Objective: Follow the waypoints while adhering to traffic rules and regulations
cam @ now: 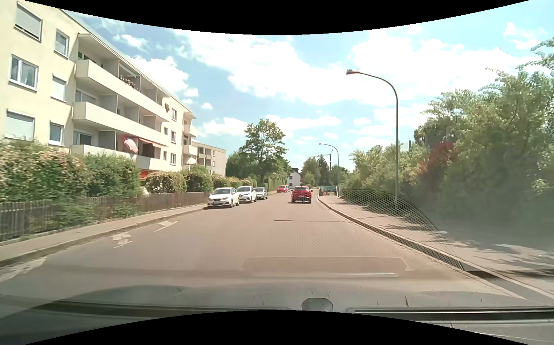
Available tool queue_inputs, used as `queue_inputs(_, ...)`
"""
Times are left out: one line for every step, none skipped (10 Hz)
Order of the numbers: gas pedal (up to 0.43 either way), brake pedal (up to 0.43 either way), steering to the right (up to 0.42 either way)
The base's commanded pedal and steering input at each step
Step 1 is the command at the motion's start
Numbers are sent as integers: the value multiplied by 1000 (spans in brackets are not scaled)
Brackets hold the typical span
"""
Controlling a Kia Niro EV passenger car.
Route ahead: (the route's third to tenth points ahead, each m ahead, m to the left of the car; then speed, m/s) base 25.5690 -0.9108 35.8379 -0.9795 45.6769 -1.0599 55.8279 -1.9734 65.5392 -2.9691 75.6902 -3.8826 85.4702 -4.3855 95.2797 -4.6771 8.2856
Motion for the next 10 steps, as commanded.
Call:
queue_inputs(59, 6, 60)
queue_inputs(59, 6, 56)
queue_inputs(59, 6, 47)
queue_inputs(59, 6, 35)
queue_inputs(59, 6, 25)
queue_inputs(59, 6, 18)
queue_inputs(59, 6, 9)
queue_inputs(59, 6, 3)
queue_inputs(59, 6, 1)
queue_inputs(59, 6, 0)
